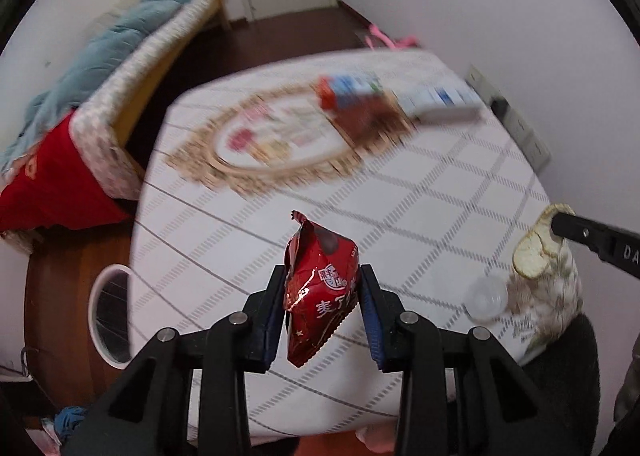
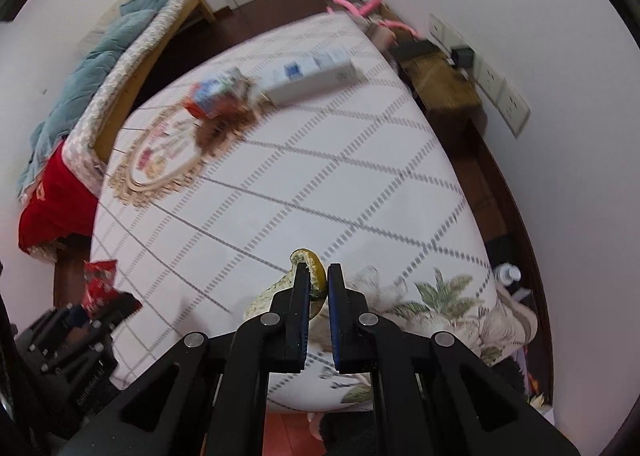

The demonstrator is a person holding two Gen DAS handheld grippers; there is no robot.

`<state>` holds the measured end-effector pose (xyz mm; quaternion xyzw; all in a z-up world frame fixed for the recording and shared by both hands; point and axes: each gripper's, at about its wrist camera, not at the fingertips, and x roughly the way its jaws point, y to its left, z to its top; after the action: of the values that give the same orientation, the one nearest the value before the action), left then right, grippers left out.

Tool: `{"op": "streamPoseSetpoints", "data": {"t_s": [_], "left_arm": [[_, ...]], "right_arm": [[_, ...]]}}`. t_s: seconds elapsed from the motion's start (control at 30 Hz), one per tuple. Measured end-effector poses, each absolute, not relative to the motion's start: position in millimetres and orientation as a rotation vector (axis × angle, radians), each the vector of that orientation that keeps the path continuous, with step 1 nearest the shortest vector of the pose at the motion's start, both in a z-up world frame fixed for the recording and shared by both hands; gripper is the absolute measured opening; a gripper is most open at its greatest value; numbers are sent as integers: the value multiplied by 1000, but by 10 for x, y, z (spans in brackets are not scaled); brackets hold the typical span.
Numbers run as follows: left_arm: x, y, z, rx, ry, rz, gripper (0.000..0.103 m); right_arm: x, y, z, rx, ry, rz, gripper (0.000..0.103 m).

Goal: Collect trash
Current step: 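Carry the peel and red wrapper over the bin and open both tools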

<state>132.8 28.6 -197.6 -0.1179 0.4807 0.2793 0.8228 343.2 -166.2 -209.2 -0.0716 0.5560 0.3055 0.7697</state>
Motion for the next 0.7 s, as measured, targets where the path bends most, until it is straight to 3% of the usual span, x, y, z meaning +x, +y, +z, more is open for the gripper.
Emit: {"op": "streamPoseSetpoints", "data": {"t_s": [0.4, 0.7], "left_arm": [[482, 1376, -1312, -305, 899, 812, 31], [-480, 2257, -1366, -387, 896, 996, 31]], "right_arm": [[2906, -460, -1329, -210, 1119, 931, 9], [2030, 1064, -1265, -320, 1128, 1169, 9]]}}
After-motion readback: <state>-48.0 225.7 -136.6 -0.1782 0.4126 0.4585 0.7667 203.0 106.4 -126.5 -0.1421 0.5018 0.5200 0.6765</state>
